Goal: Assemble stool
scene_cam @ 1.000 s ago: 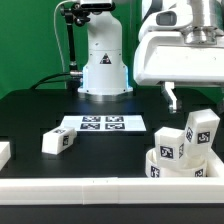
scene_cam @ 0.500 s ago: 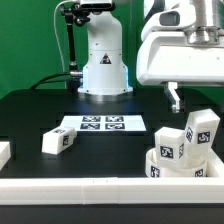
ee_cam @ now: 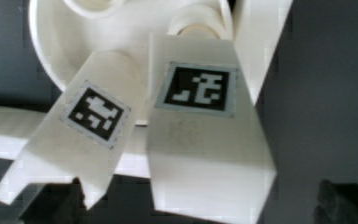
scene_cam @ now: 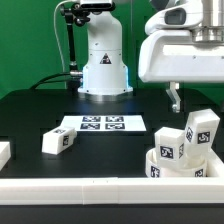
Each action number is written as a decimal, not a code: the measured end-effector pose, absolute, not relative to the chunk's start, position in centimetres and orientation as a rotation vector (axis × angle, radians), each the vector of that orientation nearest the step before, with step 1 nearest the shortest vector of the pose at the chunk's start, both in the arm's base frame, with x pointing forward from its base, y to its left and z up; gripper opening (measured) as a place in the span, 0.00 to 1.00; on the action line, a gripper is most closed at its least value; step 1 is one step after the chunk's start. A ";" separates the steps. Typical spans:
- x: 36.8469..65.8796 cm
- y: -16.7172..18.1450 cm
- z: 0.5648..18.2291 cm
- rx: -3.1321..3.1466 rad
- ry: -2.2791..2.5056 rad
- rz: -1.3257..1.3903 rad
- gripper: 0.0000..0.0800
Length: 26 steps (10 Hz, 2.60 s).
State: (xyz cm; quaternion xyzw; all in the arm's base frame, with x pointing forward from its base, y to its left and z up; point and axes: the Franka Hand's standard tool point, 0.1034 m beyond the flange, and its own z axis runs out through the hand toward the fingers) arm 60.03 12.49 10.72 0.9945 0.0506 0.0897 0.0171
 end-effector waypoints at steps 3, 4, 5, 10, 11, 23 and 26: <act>59.6 12.9 10.9 3.094 0.150 0.044 0.81; 59.8 12.9 11.0 3.094 0.149 0.050 0.81; 59.7 12.8 10.9 3.092 0.168 0.052 0.81; 60.5 12.0 11.0 2.956 0.818 0.092 0.81; 60.6 11.7 11.0 2.904 0.936 0.083 0.81; 62.0 10.3 10.3 1.952 2.181 -0.162 0.81; 62.1 10.6 9.7 1.954 2.168 -0.166 0.81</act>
Offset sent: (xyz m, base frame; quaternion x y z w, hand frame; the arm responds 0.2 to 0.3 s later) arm 0.0000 0.0000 0.0000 0.0000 0.0000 0.0000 1.0000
